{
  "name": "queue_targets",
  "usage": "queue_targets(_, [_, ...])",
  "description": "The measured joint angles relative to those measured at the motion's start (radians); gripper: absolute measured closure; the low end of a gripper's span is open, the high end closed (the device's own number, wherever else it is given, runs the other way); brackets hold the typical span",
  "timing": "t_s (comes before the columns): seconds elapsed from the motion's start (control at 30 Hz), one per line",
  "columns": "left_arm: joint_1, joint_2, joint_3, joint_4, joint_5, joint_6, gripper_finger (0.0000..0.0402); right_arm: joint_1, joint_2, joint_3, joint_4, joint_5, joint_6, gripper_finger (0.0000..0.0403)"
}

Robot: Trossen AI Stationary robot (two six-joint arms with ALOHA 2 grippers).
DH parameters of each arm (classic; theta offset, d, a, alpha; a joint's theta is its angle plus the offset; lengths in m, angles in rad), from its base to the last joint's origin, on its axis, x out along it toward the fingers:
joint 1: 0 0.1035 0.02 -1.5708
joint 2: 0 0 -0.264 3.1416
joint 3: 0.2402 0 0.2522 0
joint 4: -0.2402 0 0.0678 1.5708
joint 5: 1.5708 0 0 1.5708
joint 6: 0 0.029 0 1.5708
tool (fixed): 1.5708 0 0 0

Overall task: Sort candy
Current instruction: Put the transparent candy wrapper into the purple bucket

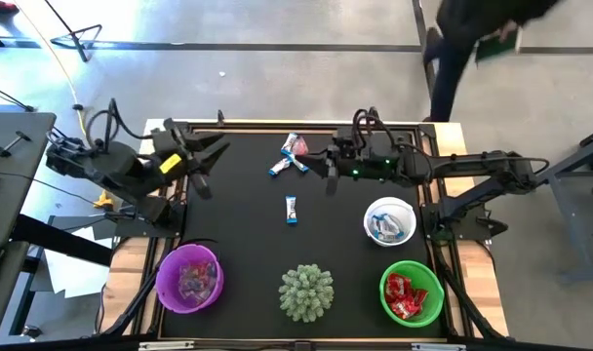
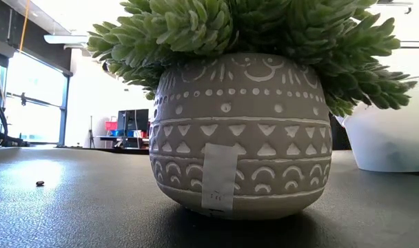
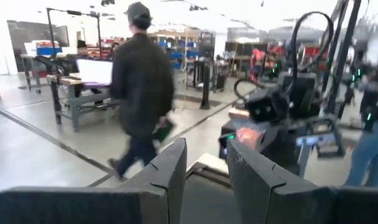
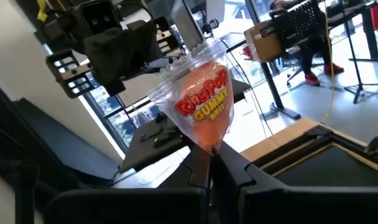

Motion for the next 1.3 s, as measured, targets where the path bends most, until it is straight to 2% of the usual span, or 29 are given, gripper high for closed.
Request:
queue_targets(0.17, [0.012, 0.086, 0.0, 0.122, 0.012, -0.012, 0.0298, 0.022, -0.013, 0.0, -0.004, 0.003, -0.037, 0.0402])
queue_targets(0.43, [0.036, 0.208, 0.0, 0.187, -0.006, -0.048, 0.0298, 0.027, -0.013, 0.0, -0.005, 0.002, -0.028, 0.0402])
queue_targets(0.57, [0.058, 0.255, 0.0, 0.201, 0.067, -0.081, 0.0295, 0.027, -0.013, 0.0, -0.006, 0.002, -0.028, 0.0402])
queue_targets(0.7, [0.091, 0.278, 0.0, 0.202, 0.163, -0.127, 0.0283, 0.027, -0.013, 0.0, -0.015, -0.014, -0.027, 0.0402])
queue_targets(0.9, [0.135, 0.281, 0.0, 0.202, 0.243, -0.12, 0.0254, 0.027, -0.013, 0.0, -0.037, -0.039, -0.022, 0.0402])
queue_targets(1.3, [0.177, 0.305, 0.001, 0.223, 0.272, -0.163, 0.0218, 0.053, -0.013, 0.0, -0.034, -0.042, -0.043, 0.0402])
